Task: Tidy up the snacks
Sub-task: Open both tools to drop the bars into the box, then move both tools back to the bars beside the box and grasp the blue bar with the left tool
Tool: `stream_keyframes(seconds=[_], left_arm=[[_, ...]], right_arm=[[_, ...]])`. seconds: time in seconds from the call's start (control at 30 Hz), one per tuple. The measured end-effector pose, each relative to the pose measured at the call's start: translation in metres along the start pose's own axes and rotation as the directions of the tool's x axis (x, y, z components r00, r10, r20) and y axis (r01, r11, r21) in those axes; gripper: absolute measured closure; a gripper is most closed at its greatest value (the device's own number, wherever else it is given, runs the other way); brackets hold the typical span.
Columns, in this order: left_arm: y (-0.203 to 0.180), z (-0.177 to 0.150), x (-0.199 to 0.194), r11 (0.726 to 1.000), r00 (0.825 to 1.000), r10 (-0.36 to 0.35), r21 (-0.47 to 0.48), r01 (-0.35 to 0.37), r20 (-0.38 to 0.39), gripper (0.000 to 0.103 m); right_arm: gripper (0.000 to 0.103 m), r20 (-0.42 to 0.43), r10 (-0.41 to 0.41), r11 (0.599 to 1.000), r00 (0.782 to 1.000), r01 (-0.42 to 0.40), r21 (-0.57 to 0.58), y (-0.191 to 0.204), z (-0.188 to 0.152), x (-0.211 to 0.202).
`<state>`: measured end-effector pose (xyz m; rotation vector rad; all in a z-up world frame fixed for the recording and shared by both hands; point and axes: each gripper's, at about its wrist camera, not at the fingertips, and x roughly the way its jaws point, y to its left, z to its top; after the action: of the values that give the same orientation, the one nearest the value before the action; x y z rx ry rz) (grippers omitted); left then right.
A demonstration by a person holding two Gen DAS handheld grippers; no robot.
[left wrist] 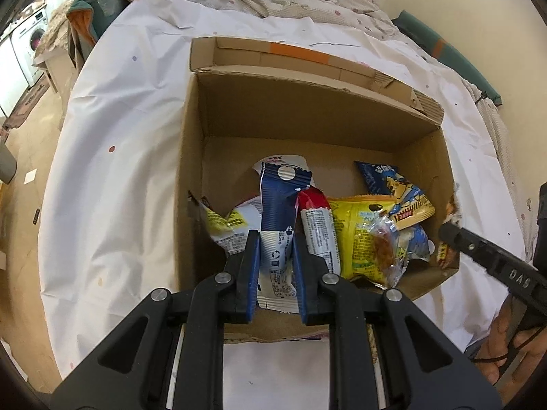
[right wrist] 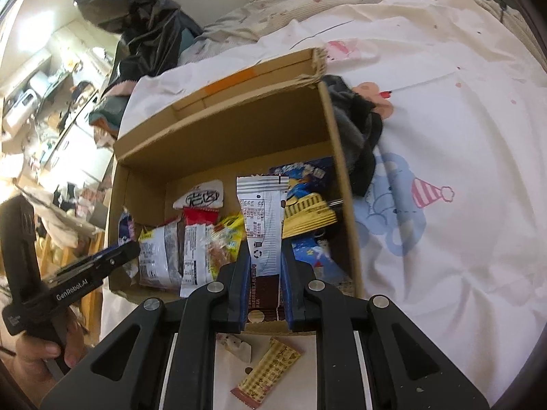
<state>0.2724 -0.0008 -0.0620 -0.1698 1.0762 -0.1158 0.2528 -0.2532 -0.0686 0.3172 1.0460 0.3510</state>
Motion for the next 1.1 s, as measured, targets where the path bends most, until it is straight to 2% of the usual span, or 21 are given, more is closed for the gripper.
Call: stream_keyframes(seconds=[0.2, 0.23, 0.27, 0.3, 0.33, 0.37, 0.4, 0.57, 0.67, 1.1], left_arm=[[-0.007, 0.0, 0.0, 1.0, 1.0, -0.006, 0.012, 0.006, 0.006, 0.087], [-0.007, -0.001, 0.001, 1.0, 1.0, -0.005, 0.014, 0.005, 0.004, 0.083], [-0.007, -0.002, 0.002, 1.0, 1.0, -0.001, 0.014, 0.001, -0.001, 0.078], [-0.007, -0.002, 0.003, 1.0, 1.0, 0.005, 0.012, -0.005, -0.007, 0.059], [-0.006, -0.003, 0.003, 1.0, 1.0, 0.012, 0.007, -0.012, -0.011, 0.036], [-0.005, -0.003, 0.002, 1.0, 1.0, 0.015, -0.004, -0.015, -0.008, 0.028], [-0.003, -0.004, 0.0, 1.0, 1.0, 0.015, -0.014, -0.015, 0.003, 0.02], [0.005, 0.0, -0.007, 0.999, 0.999, 0.023, -0.046, -0.021, 0.032, 0.02], [0.011, 0.001, -0.008, 0.997, 1.0, -0.003, -0.075, 0.006, 0.029, 0.02], [0.01, -0.004, -0.022, 0.998, 0.999, 0.008, -0.064, -0.005, 0.052, 0.02]], right_arm=[[0.082, -0.007, 0.003, 1.0, 1.0, -0.003, -0.011, 0.004, -0.002, 0.004], [0.077, -0.003, -0.002, 1.0, 1.0, 0.002, -0.011, 0.005, -0.002, 0.003], [0.065, 0.004, -0.005, 1.0, 1.0, 0.005, -0.01, 0.005, -0.002, 0.002], [0.053, 0.02, -0.008, 1.0, 1.0, 0.009, -0.007, 0.005, -0.002, 0.0], [0.031, 0.041, -0.012, 1.0, 0.999, 0.011, 0.004, 0.005, -0.002, -0.003], [0.025, 0.065, -0.006, 1.0, 0.998, 0.005, 0.015, 0.004, -0.002, -0.007], [0.025, 0.09, 0.007, 1.0, 0.996, -0.009, 0.024, 0.004, -0.002, -0.012], [0.025, 0.089, 0.005, 0.998, 0.996, -0.011, 0.06, -0.005, 0.002, -0.013], [0.025, 0.078, 0.011, 0.996, 0.997, -0.018, 0.087, -0.011, 0.003, -0.011], [0.025, 0.078, 0.003, 0.987, 0.997, -0.016, 0.157, -0.022, -0.003, -0.018]])
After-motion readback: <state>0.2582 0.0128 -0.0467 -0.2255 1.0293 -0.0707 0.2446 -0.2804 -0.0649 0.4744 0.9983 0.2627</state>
